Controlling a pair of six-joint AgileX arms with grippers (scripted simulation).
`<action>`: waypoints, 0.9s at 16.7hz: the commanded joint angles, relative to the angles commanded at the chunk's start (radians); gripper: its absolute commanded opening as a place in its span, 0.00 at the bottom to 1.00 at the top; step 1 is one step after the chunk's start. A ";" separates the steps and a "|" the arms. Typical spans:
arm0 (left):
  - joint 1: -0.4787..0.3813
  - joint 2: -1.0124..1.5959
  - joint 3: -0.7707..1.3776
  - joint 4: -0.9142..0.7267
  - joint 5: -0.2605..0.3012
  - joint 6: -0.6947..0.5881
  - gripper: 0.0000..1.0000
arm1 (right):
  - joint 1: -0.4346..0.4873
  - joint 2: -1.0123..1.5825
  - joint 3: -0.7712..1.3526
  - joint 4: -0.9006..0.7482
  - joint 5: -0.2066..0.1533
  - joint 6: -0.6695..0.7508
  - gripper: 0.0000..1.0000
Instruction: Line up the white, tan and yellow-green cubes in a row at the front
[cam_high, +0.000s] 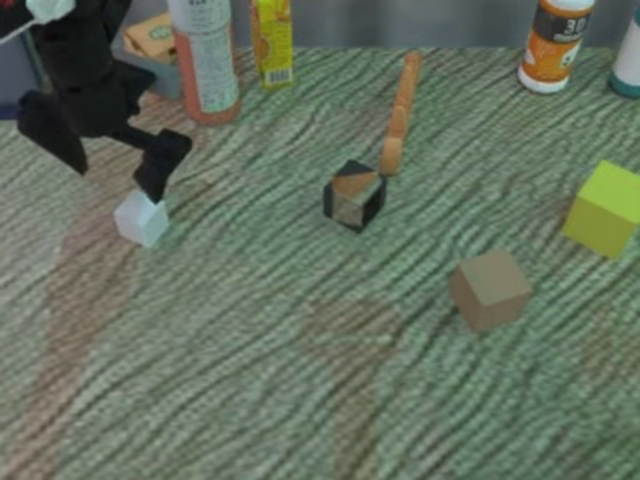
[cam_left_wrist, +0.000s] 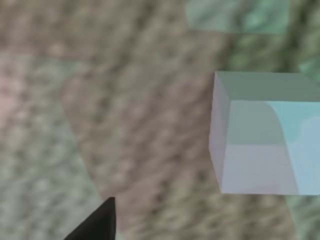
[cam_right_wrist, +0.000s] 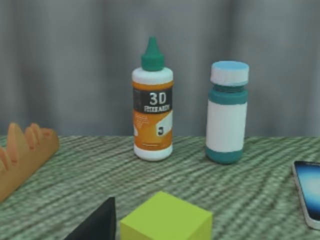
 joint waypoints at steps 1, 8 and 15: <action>-0.001 0.008 -0.018 0.024 0.000 0.001 1.00 | 0.000 0.000 0.000 0.000 0.000 0.000 1.00; -0.002 0.089 -0.179 0.271 0.001 0.001 1.00 | 0.000 0.000 0.000 0.000 0.000 0.000 1.00; -0.002 0.090 -0.182 0.275 0.001 0.001 0.77 | 0.000 0.000 0.000 0.000 0.000 0.000 1.00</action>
